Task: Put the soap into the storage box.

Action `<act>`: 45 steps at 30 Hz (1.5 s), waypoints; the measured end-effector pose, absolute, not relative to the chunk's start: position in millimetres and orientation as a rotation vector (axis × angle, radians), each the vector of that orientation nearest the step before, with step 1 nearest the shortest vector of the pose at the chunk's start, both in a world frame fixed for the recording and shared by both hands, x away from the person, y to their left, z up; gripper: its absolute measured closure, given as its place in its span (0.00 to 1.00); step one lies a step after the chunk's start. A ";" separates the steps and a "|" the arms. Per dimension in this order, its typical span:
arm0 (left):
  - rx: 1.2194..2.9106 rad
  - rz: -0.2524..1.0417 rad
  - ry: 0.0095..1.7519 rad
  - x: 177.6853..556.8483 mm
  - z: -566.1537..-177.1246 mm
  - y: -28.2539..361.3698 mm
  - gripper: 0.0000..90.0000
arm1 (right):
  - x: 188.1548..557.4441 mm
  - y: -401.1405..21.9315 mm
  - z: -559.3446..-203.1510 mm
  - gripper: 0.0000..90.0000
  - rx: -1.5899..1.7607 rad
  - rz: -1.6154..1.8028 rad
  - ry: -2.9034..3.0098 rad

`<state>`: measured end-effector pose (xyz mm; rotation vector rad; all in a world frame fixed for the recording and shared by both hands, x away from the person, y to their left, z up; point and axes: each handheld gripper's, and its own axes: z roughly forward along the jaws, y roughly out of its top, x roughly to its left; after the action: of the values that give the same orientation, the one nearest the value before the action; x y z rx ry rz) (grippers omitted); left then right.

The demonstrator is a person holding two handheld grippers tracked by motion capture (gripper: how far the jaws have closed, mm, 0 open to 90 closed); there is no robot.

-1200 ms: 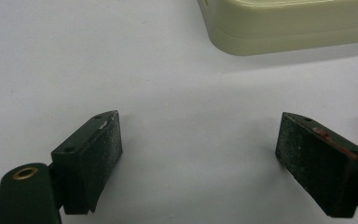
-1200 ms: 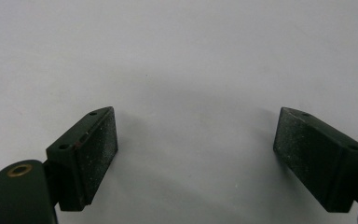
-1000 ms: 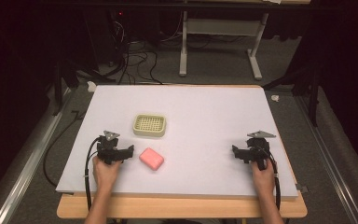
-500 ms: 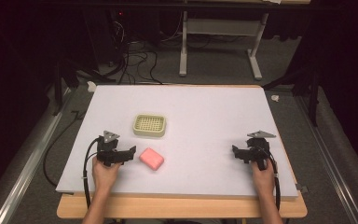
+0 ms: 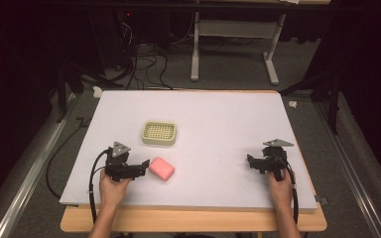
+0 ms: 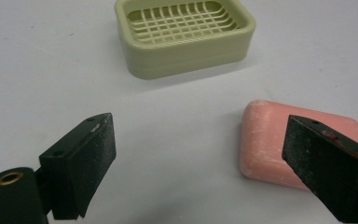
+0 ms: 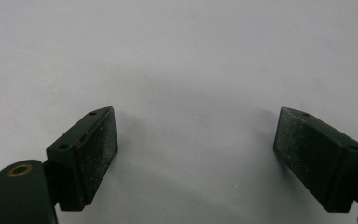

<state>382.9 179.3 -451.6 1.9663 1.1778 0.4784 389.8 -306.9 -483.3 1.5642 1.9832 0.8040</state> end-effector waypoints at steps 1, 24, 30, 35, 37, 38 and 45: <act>1.966 0.476 1.170 381.5 -451.1 177.7 0.12 | 389.8 -306.9 -483.3 0.16 1.564 0.804 1.983; 2.099 0.400 1.030 373.9 -461.5 125.2 0.04 | 389.8 -306.9 -483.3 0.16 1.564 0.805 1.983; 2.125 0.381 1.028 376.9 -467.6 117.9 0.03 | 389.8 -306.9 -483.3 0.16 1.563 0.804 1.983; 2.136 0.371 1.035 378.4 -474.1 113.1 0.03 | 389.8 -306.9 -483.3 0.16 1.564 0.805 1.982; 2.145 0.375 1.037 378.9 -477.3 111.2 0.04 | 389.8 -306.9 -483.3 0.16 1.563 0.804 1.983; 2.151 0.374 1.038 379.4 -478.7 110.4 0.04 | 389.8 -306.9 -483.3 0.16 1.563 0.804 1.983; 2.166 0.409 1.054 379.7 -485.4 106.7 0.07 | 389.8 -306.9 -483.3 0.16 1.562 0.804 1.984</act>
<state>379.7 106.7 -485.4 2.1656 1.0542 0.4089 389.8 -306.9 -483.3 1.5624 1.9836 0.8042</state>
